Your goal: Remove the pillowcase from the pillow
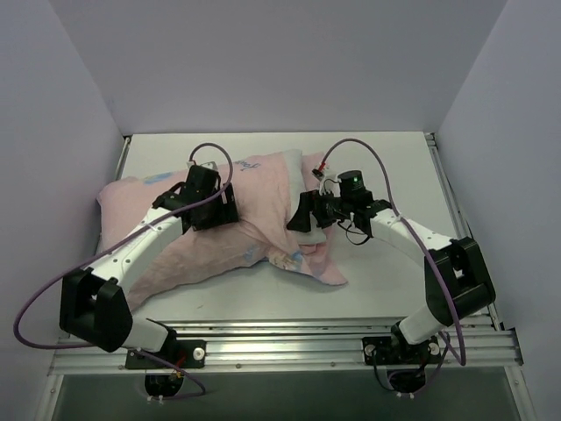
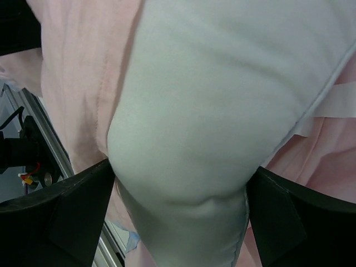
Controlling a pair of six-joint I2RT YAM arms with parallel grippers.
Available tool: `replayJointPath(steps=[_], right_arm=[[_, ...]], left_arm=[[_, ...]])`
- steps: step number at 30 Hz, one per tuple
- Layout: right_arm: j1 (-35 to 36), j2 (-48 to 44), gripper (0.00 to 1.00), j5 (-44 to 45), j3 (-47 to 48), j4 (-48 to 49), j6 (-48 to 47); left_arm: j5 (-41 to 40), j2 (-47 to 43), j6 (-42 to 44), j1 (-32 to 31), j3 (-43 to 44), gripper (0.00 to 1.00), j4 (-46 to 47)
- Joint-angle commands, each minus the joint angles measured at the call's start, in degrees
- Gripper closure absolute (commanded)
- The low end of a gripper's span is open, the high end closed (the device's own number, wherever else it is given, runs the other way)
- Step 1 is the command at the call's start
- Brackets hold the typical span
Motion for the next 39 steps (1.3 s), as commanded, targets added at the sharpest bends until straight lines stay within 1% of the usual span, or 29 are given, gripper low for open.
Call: replayJointPath(steps=[1, 3, 4, 5, 9, 11, 14, 15, 17, 18, 19, 21, 25, 28, 31, 34, 39], right_arm=[[2.5, -3.2, 0.12, -3.4, -2.8, 2.8, -0.4], [4.9, -4.4, 0.14, -2.1, -4.1, 4.5, 0.8], [5.6, -4.8, 0.14, -1.3, -5.4, 5.2, 2.0], [7.0, -5.2, 0.14, -0.8, -5.9, 6.6, 3.6], [8.2, -6.4, 0.16, 2.3, -8.8, 10.6, 6.7], [8.3, -7.6, 0.16, 6.2, -9.4, 10.9, 8.0], [8.1, -10.0, 0.16, 11.1, -9.4, 9.3, 8.6], [8.1, -10.7, 0.16, 14.5, -9.5, 8.3, 9.0], [7.8, -12.5, 0.15, 18.1, -9.4, 6.4, 10.4], [7.7, -12.9, 0.15, 22.1, -9.5, 5.8, 11.1], [7.6, -13.5, 0.14, 23.2, -9.9, 5.8, 11.6], [6.9, -14.5, 0.13, 25.8, -10.6, 6.0, 13.7], [5.2, -15.9, 0.10, 27.5, -12.2, 7.0, 15.7], [3.1, -15.8, 0.09, 28.0, -12.5, 7.4, 15.7], [0.5, -14.2, 0.09, 26.1, -12.3, 8.5, 14.2], [0.0, -11.6, 0.09, 24.2, -10.0, 9.3, 12.3], [0.1, -6.1, 0.08, 16.1, -5.0, 12.1, 11.3]], left_arm=[[-1.9, 8.8, 5.2, 1.2, 3.9, 0.15, 9.1], [0.4, 13.0, 7.0, 1.3, 10.7, 0.15, 10.9], [1.2, 16.8, 8.9, 1.2, 13.2, 0.15, 12.1], [2.9, 19.5, 10.4, 1.2, 17.5, 0.14, 13.0], [4.9, 22.1, 13.1, 1.2, 22.1, 0.14, 15.6], [5.1, 22.0, 14.3, 1.2, 22.9, 0.14, 16.1], [6.9, 19.9, 14.6, 1.2, 20.6, 0.14, 16.2], [7.2, 19.0, 14.4, 1.2, 19.5, 0.14, 16.3], [8.2, 15.9, 13.5, 1.2, 15.9, 0.14, 16.2], [8.8, 14.6, 13.1, 1.1, 14.6, 0.14, 16.5], [9.3, 12.0, 12.5, 0.9, 13.2, 0.14, 17.0], [11.2, 9.5, 12.3, 0.6, 9.3, 0.14, 17.4], [13.0, 3.6, 13.5, -1.2, 5.0, 0.14, 17.3], [13.4, 1.1, 13.5, -2.2, 2.9, 0.14, 17.3], [14.2, -0.1, 13.2, -3.1, 1.9, 0.14, 17.3], [14.0, -0.6, 13.4, -4.5, 1.4, 0.14, 17.4], [14.7, -0.4, 13.4, -5.9, 1.0, 0.14, 17.5]])
